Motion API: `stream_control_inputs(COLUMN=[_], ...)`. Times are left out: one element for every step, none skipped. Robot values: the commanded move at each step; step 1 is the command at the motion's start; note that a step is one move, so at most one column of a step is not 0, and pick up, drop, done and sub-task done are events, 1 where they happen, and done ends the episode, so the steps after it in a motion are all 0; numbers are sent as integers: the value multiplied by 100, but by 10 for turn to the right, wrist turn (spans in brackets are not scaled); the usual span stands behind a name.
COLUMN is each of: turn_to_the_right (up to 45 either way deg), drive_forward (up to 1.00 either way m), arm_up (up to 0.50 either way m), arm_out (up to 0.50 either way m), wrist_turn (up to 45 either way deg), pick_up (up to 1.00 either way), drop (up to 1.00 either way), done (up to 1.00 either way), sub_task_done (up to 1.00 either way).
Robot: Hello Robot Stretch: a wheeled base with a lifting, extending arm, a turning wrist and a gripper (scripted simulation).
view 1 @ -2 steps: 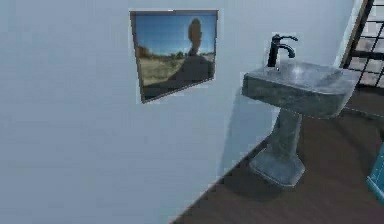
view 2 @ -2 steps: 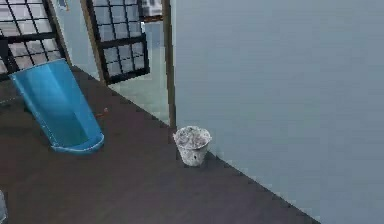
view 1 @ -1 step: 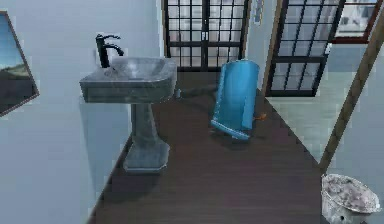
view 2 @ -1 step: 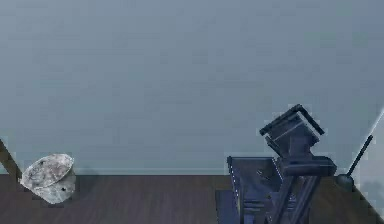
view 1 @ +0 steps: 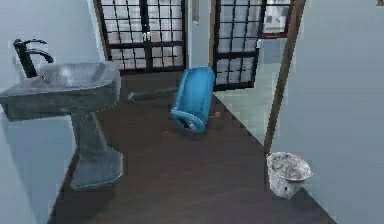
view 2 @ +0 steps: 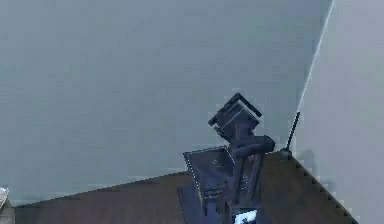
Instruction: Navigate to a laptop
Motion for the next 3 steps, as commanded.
stream_control_inputs(turn_to_the_right=[0, 0, 420], drive_forward=[100, 70, 0], arm_up=[0, 0, 0], arm_out=[0, 0, 0], wrist_turn=[0, 0, 0], pick_up=[0, 0, 0], drop=[0, 0, 0], done=[0, 0, 0], sub_task_done=[0, 0, 0])
